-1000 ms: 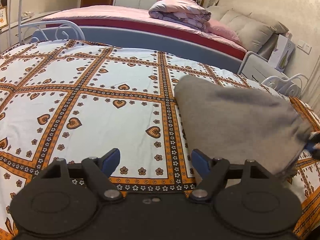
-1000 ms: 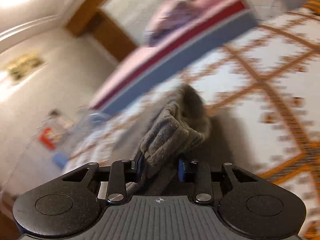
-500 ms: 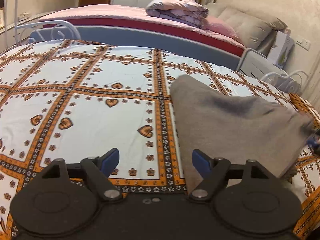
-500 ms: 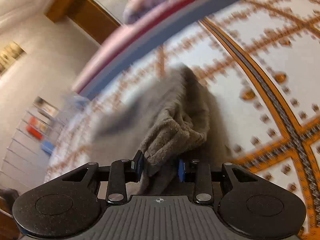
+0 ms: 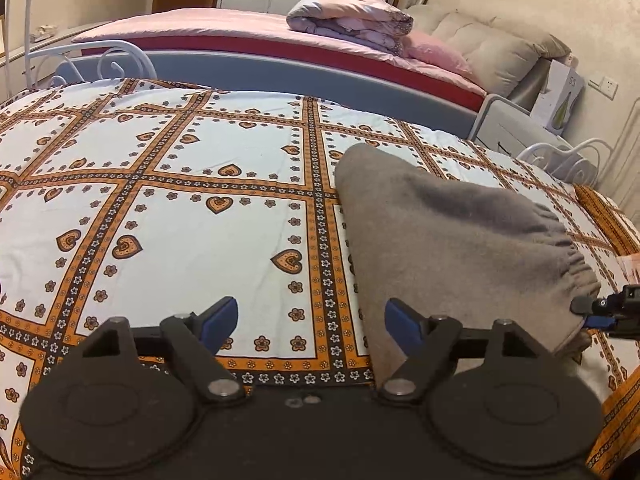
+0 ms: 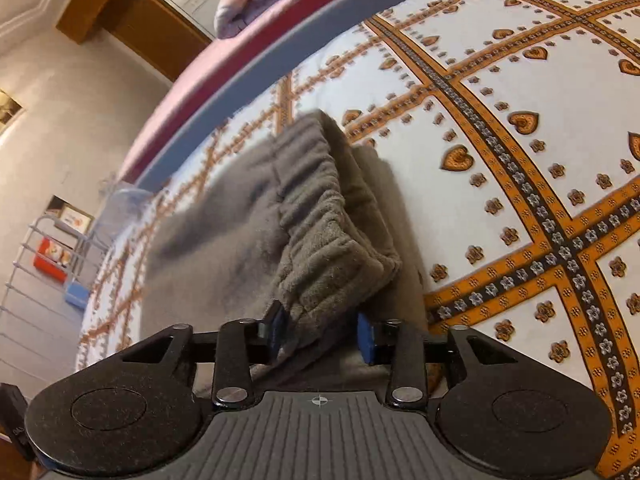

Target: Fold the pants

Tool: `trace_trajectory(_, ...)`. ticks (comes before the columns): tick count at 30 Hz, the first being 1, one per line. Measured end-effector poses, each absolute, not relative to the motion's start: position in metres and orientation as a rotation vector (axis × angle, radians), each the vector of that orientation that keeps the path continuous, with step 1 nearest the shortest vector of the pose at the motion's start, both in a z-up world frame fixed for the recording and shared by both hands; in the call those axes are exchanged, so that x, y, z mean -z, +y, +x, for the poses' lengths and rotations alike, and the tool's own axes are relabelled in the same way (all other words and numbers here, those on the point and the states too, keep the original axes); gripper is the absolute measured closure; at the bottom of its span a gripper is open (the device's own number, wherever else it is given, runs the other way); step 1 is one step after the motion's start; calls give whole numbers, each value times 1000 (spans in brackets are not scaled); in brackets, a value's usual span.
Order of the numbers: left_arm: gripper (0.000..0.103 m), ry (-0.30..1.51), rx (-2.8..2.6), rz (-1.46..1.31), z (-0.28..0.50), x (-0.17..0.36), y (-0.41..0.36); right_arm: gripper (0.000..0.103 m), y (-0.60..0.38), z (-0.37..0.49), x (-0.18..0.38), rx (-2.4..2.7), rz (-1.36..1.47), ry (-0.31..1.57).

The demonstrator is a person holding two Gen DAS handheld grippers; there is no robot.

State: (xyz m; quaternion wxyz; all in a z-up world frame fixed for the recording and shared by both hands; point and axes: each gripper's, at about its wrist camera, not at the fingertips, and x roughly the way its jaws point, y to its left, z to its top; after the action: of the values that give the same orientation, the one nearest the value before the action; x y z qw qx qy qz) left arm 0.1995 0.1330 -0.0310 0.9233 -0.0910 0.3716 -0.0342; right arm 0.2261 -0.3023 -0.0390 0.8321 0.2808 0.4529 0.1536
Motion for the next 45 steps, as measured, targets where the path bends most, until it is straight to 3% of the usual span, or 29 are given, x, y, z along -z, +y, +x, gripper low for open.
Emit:
trace_trajectory(5, 29, 755, 77, -184, 199, 30, 129, 70, -301, 223, 38, -315, 552, 954)
trace_trajectory(7, 29, 751, 81, -180, 199, 29, 129, 65, -302, 220, 41, -322, 546, 958)
trace_trajectory(8, 28, 748, 84, -180, 198, 28, 128, 58, -306, 217, 39, -332, 570, 962)
trace_trajectory(13, 27, 741, 91, -176, 199, 29, 129, 56, -323, 202, 13, -357, 582, 837)
trace_trajectory(14, 26, 743, 90, -176, 200, 30, 129, 46, -324, 201, 10, -357, 567, 823)
trace_trajectory(15, 26, 745, 88, -175, 201, 30, 128, 25, -325, 199, 8, -350, 551, 812)
trace_trajectory(17, 26, 746, 88, -170, 202, 31, 127, 13, -326, 195, 6, -330, 521, 787)
trace_trajectory(27, 23, 764, 87, -131, 208, 37, 114, 13, -326, 193, -10, -384, 402, 679)
trace_trajectory(32, 23, 797, 80, -122, 210, 42, 112, 14, -305, 205, -2, -373, 278, 727)
trace_trajectory(34, 23, 817, 71, -106, 211, 45, 110, 24, -298, 212, 9, -364, 242, 784)
trace_trajectory(35, 24, 815, 67, -105, 211, 44, 110, 48, -295, 216, 17, -369, 235, 829)
trace_trajectory(41, 24, 798, 100, -109, 210, 43, 105, 52, -303, 231, 37, -417, 419, 940)
trace_trajectory(43, 22, 828, 91, -106, 213, 48, 104, 62, -302, 234, 44, -410, 422, 968)
trace_trajectory(45, 24, 819, 78, -125, 214, 46, 108, 62, -308, 232, 41, -375, 443, 944)
